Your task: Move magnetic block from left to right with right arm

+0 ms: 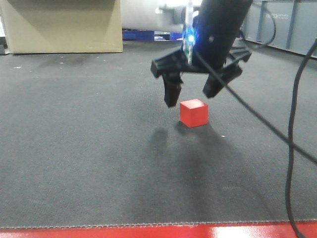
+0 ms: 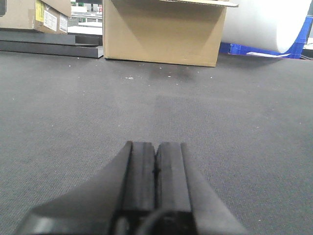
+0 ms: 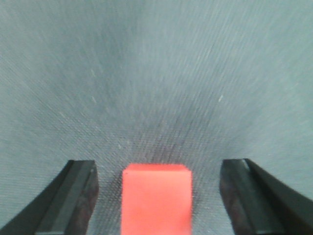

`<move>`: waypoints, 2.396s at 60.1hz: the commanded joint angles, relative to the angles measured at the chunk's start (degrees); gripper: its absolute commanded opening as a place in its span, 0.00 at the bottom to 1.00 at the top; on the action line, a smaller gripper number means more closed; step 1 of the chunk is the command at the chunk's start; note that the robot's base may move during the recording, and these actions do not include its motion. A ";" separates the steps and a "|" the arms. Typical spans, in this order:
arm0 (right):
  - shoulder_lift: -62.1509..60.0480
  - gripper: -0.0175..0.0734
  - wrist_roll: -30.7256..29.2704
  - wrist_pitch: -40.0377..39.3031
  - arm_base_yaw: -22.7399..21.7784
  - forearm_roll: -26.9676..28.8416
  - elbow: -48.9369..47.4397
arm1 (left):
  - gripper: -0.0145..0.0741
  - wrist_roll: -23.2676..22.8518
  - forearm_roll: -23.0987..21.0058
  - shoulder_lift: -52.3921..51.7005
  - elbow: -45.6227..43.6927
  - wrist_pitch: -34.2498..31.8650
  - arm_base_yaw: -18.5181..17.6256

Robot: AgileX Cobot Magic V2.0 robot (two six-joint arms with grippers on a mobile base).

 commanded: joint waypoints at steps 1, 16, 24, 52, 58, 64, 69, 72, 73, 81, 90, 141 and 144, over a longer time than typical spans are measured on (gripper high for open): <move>-6.07 0.86 -0.48 -1.29 0.19 -0.40 -2.15 | 0.03 -0.47 0.00 -0.86 0.53 -5.17 0.14; -17.34 0.43 -0.48 -3.12 0.19 -0.35 3.31 | 0.03 -0.47 0.00 -0.86 0.53 -5.17 0.14; -25.37 0.25 -0.48 -6.39 0.19 -0.35 10.19 | 0.03 -0.47 0.00 -0.86 0.53 -5.17 0.14; -60.38 0.26 -0.48 -12.23 0.19 -0.28 35.49 | 0.03 -0.47 0.00 -0.86 0.53 -5.17 0.14; -67.34 0.26 -0.48 -11.49 0.19 -0.28 37.34 | 0.03 -0.47 0.00 -0.86 0.53 -5.17 0.14; -73.14 0.26 -0.48 -11.12 0.19 -0.28 37.66 | 0.03 -0.47 0.00 -0.86 0.53 -5.17 0.14; -76.87 0.26 -0.48 -11.12 0.19 -0.28 37.72 | 0.03 -0.47 0.00 -0.86 0.53 -5.17 0.14; -78.77 0.26 -0.48 -11.12 0.19 -0.28 37.72 | 0.03 -0.47 0.00 -0.86 0.53 -5.17 0.14; -79.17 0.26 -0.48 -11.12 0.19 -0.28 37.72 | 0.03 -0.47 0.00 -0.86 0.53 -5.17 0.14; -81.24 0.26 -0.48 -11.12 0.19 -0.28 37.72 | 0.03 -0.47 0.00 -0.86 0.53 -5.17 0.14; -81.25 0.26 -0.48 -11.12 0.19 -0.90 37.72 | 0.03 -0.47 0.00 -0.86 0.53 -5.17 0.14; -98.77 0.26 -16.17 -32.77 -30.02 14.50 68.61 | 0.03 -0.47 0.00 -0.86 0.53 -5.17 0.14; -100.58 0.26 -16.12 -33.24 -31.31 14.50 71.16 | 0.03 -0.47 0.00 -0.86 0.53 -5.17 0.14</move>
